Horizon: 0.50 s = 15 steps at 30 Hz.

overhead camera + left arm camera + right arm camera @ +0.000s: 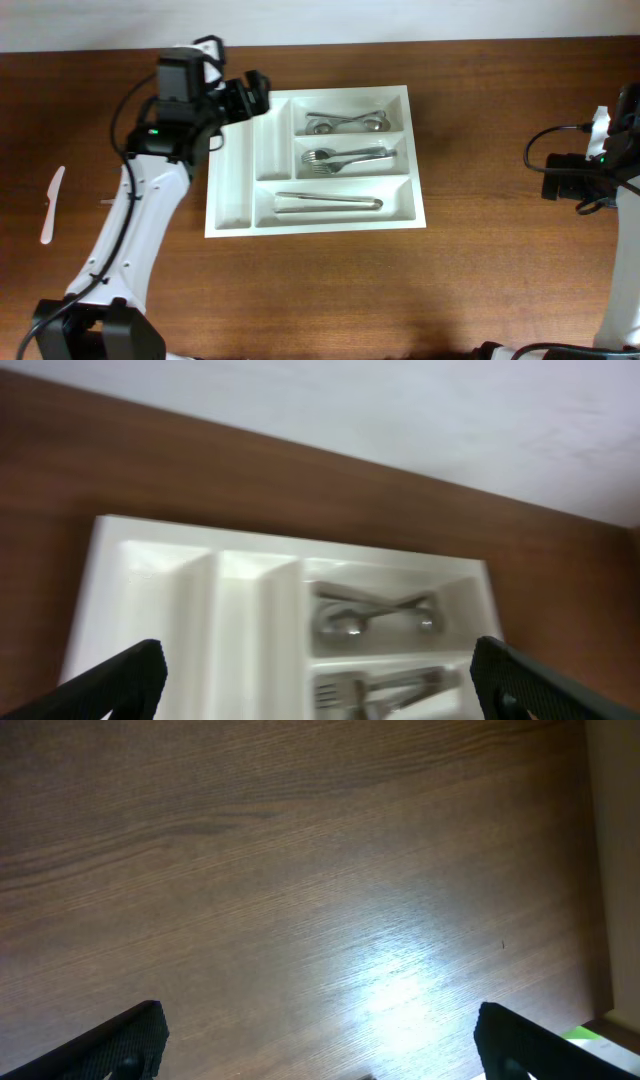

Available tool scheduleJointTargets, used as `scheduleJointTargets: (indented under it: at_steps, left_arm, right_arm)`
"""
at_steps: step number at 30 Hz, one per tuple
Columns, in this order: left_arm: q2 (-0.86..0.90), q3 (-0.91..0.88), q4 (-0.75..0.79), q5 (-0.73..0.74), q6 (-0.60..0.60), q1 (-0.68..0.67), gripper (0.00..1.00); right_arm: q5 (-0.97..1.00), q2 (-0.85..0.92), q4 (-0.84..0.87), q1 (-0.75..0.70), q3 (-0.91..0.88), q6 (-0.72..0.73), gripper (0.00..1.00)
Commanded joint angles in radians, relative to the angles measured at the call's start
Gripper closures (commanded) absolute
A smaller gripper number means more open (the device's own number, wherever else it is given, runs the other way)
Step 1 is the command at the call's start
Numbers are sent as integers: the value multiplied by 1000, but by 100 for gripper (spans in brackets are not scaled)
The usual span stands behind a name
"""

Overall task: Pack container
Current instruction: 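Raise the left gripper and move it back over the spoons left of the tray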

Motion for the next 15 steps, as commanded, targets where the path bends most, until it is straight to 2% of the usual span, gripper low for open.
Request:
scheduleJointTargets:
  at_steps: [1, 7, 9, 10, 11, 15]
  left_arm:
    - [-22, 12, -51, -1, 59, 23, 1]
    - [-22, 12, -264, -207, 59, 31, 1]
    - [-22, 12, -348, -210, 58, 31, 1]
    - [-22, 12, -378, -196, 58, 30, 7]
    - [-22, 12, -427, -179, 58, 30, 8]
    - [-22, 12, -468, -173, 58, 31, 6]
  right_arm:
    - [16, -19, 0, -5, 0, 9, 1]
    - [16, -19, 0, -5, 0, 8, 1]
    - [16, -19, 0, -5, 0, 8, 1]
    - [16, -19, 0, -5, 0, 8, 1]
    - [16, -19, 0, -5, 0, 8, 1]
    - [16, -19, 0, -5, 0, 8, 1]
